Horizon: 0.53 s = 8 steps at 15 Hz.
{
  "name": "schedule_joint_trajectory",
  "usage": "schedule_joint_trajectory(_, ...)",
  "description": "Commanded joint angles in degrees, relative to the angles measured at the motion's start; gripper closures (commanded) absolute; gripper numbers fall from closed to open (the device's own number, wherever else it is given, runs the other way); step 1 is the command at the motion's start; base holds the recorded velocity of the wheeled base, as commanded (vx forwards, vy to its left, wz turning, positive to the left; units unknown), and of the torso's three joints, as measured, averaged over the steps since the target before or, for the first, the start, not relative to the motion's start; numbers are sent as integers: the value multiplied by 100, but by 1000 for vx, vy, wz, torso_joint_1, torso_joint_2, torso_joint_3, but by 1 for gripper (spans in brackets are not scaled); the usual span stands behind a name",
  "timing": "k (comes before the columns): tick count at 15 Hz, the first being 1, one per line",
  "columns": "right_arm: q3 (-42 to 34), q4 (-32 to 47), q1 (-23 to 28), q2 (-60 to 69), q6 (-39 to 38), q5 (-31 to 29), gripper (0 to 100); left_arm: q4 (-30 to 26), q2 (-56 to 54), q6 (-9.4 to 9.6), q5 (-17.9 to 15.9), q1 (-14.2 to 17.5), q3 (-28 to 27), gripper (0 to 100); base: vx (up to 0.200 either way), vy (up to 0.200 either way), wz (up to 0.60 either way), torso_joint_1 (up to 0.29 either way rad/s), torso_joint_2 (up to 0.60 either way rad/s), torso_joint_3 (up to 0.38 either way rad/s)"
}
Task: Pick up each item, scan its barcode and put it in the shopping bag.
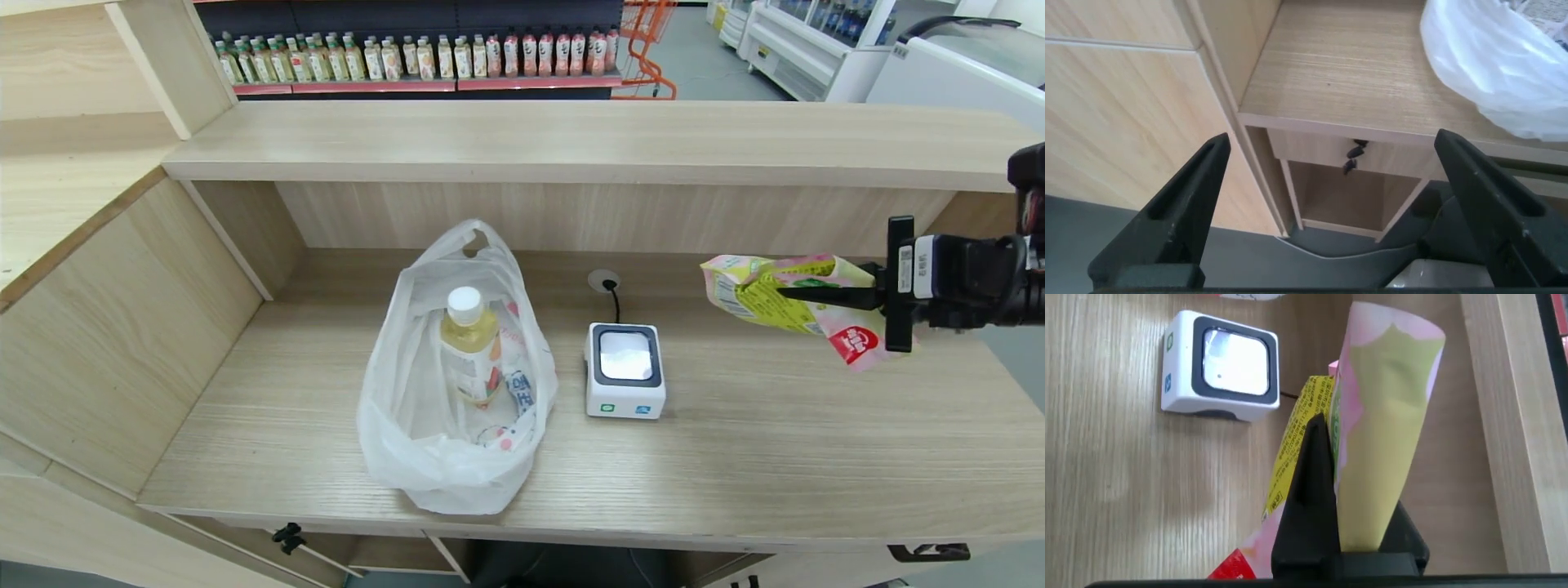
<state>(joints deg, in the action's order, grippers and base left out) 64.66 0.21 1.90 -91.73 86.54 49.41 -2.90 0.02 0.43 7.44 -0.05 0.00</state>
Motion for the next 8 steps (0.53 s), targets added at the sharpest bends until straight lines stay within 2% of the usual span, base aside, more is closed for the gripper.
schedule_joint_trajectory(1,82,6,-6,-248,135,-54,100,0,-2,1,3,-4,0,0,0,200,0,2,2,2)
schedule_joint_trajectory(5,82,6,-155,-363,513,-124,100,0,-2,1,3,-4,0,0,0,0,0,0,0,0)
schedule_joint_trajectory(8,82,6,-498,-495,891,-414,100,0,-2,1,3,-4,0,0,0,0,0,0,0,0)
